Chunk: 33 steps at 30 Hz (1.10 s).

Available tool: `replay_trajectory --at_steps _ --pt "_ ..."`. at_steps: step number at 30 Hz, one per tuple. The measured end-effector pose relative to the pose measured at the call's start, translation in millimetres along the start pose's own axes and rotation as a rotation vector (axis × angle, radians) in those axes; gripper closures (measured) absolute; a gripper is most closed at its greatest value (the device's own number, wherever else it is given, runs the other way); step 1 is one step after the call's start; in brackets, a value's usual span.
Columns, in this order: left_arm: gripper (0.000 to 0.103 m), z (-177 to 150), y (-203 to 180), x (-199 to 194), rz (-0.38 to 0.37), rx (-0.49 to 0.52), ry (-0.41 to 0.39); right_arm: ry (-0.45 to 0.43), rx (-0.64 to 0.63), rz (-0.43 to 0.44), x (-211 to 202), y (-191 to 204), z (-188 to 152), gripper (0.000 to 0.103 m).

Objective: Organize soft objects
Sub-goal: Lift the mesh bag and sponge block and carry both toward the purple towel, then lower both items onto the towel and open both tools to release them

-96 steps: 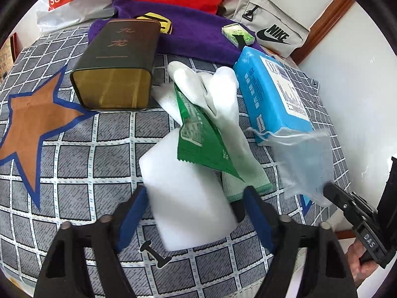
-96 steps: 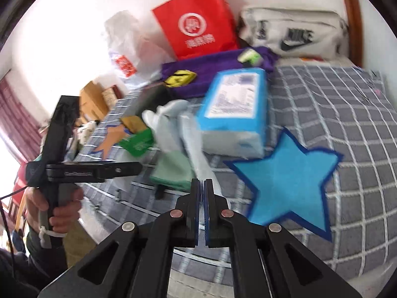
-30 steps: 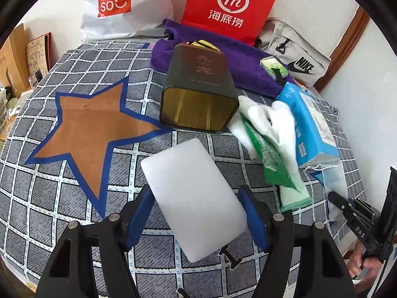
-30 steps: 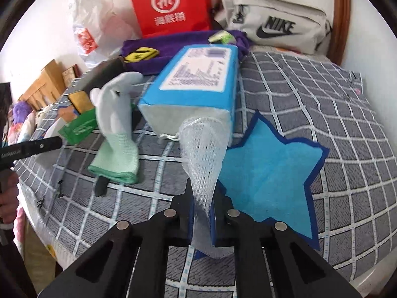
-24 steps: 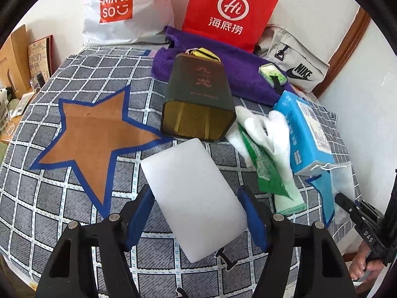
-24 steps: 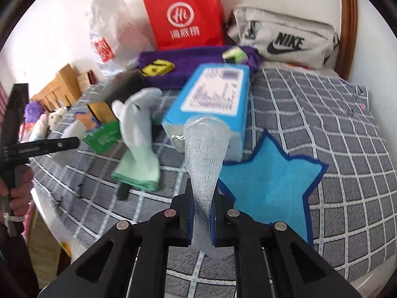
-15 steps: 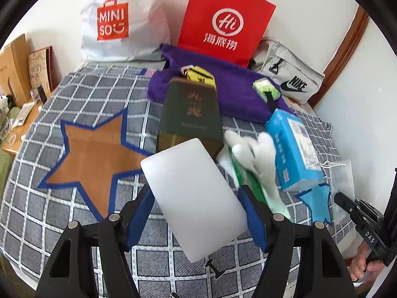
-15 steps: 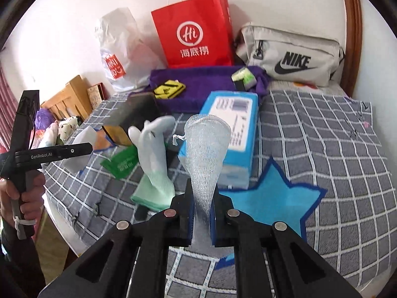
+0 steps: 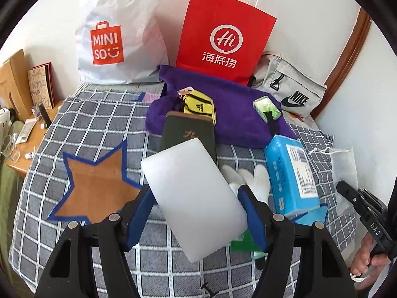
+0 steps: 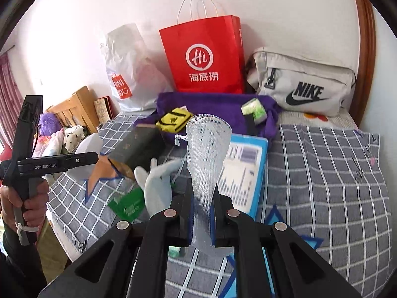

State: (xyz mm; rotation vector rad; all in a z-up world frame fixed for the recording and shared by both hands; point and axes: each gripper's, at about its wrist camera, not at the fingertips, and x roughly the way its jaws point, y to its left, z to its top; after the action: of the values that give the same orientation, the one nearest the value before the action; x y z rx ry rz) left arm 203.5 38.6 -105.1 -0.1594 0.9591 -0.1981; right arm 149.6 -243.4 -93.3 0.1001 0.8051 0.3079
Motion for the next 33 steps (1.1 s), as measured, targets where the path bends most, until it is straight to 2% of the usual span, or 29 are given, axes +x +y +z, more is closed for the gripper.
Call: replay_trajectory --at_steps 14,25,33 --pt "0.035 57.9 -2.5 26.8 0.005 -0.013 0.001 -0.017 0.023 -0.030 47.5 -25.0 70.4 0.093" --pt "0.035 97.6 1.9 57.0 0.009 -0.015 0.002 0.042 0.051 -0.024 109.4 -45.1 114.8 0.092" --pt "0.035 130.7 2.0 70.3 0.007 -0.024 -0.015 0.003 0.055 -0.033 127.2 -49.4 154.6 0.092"
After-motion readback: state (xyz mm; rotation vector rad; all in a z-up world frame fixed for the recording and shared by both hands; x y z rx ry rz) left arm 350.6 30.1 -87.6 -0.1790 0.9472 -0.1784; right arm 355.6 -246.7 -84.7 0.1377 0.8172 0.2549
